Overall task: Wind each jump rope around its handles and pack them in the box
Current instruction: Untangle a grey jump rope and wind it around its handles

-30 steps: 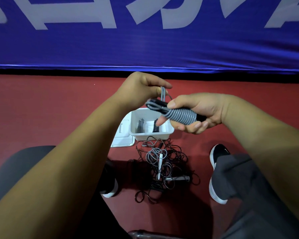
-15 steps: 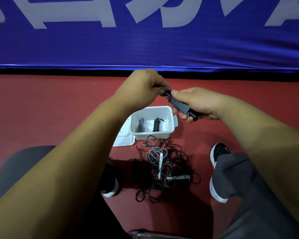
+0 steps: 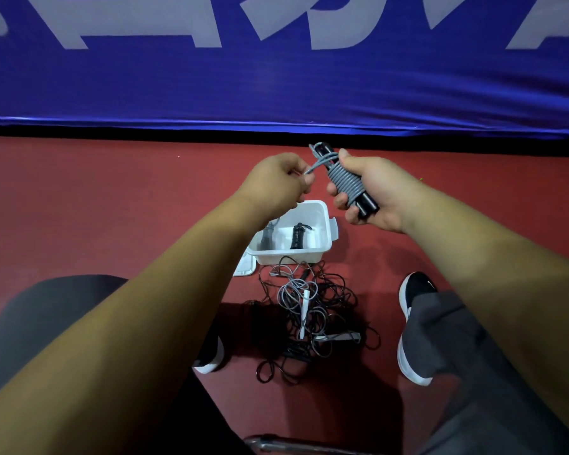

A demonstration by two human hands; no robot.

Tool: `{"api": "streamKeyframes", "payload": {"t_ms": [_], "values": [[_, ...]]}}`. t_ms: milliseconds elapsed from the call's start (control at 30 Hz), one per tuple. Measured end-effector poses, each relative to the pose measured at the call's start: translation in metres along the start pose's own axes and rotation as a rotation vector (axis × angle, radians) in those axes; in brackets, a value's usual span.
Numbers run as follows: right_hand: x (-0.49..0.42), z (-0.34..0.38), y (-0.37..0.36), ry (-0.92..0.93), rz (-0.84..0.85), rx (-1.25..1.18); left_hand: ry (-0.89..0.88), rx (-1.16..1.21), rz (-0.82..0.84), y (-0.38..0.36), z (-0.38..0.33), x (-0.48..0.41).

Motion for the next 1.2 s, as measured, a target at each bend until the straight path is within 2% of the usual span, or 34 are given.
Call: {"api": "streamKeyframes", "payload": {"t_ms": [133,267,333,633,833,1000,1200], "values": [[0.001,0.004,-0.004,-0.020,0.034,-0.098,0.051,0.246,0.033,-0.012,0.001,0.002],[0.004,0.010,0.002,-0.020,0.017,-0.108,0.011,0.543,0.109,-0.017,-0.008,-0.002],[0.007,0.013,0.005,-0.020,0.010,-0.118,-0.016,0.600,0.112,-0.015,-0.010,-0.006],[0.012,0.022,0.015,0.025,-0.006,-0.077,-0.105,0.334,0.211,-0.011,-0.012,-0.002],[0.018,0.025,0.015,0.026,0.054,-0.061,-0.159,0.098,0.294,-0.011,-0.015,0.004],[0.027,0.027,0.011,0.040,0.142,0.030,-0.129,0.078,0.401,-0.005,-0.002,0.007],[0.035,0.018,-0.004,0.005,0.301,0.226,-0.099,-0.106,0.301,0.011,0.012,-0.005]]}}
Point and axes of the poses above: each hand's wrist, its own x-axis away from the middle knuckle, its own y-axis out of the back of the hand, z = x × y, the point moved 7 cm from there along -x, towards the middle knuckle, and after that the axes turned 14 degrees about x, right-handed, at the moved point
